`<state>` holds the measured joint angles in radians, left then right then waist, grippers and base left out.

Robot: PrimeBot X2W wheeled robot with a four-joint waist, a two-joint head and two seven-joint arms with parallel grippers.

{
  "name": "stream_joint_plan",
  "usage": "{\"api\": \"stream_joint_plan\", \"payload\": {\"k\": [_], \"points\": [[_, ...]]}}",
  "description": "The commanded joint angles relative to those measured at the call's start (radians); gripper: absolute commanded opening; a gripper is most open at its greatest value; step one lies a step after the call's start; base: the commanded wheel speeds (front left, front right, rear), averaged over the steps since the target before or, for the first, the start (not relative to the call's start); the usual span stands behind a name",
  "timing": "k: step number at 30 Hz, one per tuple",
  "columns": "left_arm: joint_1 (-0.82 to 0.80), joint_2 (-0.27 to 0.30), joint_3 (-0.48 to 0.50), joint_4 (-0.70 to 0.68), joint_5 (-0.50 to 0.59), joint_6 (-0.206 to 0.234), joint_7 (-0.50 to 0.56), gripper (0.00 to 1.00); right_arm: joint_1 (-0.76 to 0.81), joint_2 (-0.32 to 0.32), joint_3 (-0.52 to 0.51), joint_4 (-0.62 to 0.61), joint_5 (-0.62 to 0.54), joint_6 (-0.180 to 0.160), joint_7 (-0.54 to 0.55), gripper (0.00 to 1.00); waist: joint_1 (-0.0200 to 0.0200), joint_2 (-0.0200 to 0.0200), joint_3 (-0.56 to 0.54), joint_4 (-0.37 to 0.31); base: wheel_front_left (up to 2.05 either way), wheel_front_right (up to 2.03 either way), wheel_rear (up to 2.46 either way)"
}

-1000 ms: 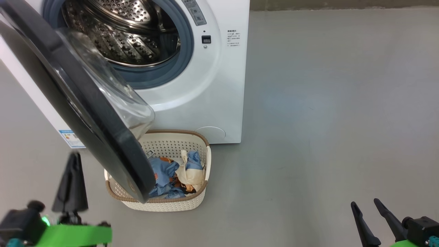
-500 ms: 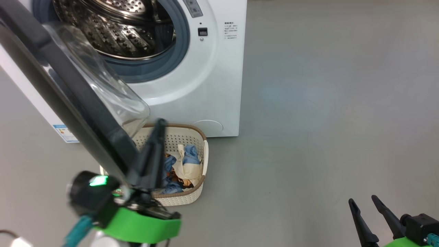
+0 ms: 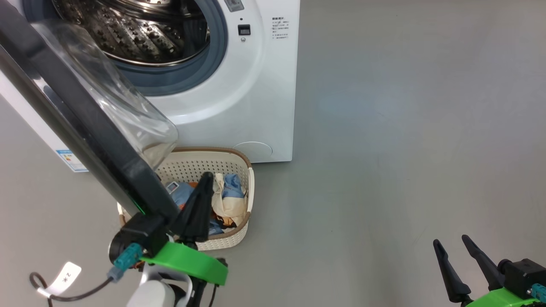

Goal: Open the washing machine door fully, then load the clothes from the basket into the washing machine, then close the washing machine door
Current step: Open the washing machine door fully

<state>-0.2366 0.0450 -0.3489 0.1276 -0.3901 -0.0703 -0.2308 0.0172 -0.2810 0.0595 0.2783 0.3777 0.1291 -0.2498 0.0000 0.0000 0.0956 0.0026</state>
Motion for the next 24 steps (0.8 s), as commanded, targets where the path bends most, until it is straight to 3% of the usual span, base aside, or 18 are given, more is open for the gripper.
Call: {"api": "stream_joint_plan", "payload": {"k": [1, 10, 24], "points": [[-0.053, 0.005, 0.04, 0.01, -0.01, 0.007, -0.015, 0.0, -0.023, -0.019, 0.017, -0.024, -0.009, 0.002, -0.012, 1.0, 0.0, 0.0, 0.001, 0.002, 0.0, 0.0, 0.0], [-0.092, 0.005, 0.102, 0.127, -0.03, 0.014, -0.03, 0.0, -0.028, -0.018, 0.015, -0.028, -0.013, 0.002, -0.012, 1.0, 0.0, 0.0, 0.002, 0.008, 0.0, 0.0, 0.0], [-0.072, 0.005, 0.173, 0.135, -0.016, 0.009, -0.031, 0.0, -0.021, -0.019, 0.012, -0.038, -0.022, 0.002, -0.012, 1.0, 0.0, 0.0, -0.006, 0.03, 0.0, 0.0, 0.0]]}}
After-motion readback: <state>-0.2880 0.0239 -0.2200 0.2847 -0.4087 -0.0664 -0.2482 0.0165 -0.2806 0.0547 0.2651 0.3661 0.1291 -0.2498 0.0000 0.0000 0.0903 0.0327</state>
